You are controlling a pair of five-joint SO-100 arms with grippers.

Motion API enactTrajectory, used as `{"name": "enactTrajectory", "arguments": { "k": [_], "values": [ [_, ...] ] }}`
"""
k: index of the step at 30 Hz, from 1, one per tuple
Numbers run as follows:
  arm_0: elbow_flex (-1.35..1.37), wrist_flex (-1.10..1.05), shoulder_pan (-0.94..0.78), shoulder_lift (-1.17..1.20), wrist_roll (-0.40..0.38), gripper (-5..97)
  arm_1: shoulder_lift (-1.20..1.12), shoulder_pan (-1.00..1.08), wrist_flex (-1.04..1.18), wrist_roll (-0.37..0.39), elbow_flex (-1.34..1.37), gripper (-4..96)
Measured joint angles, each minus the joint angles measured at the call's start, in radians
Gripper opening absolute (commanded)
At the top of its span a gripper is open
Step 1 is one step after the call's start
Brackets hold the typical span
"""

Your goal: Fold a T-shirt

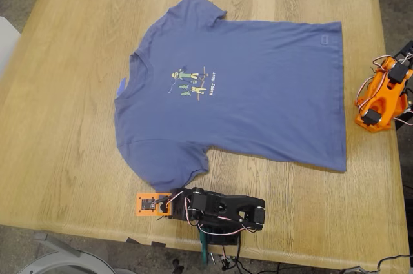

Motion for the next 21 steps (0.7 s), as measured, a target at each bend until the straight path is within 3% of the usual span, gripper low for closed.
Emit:
{"name": "enactTrajectory", "arguments": {
  "k": [21],
  "values": [
    [0.0, -0.055, 0.0, 0.0, 0.0, 0, 0.0, -0.041, -0.212, -0.009, 0.0, 0.2]
  ]
}}
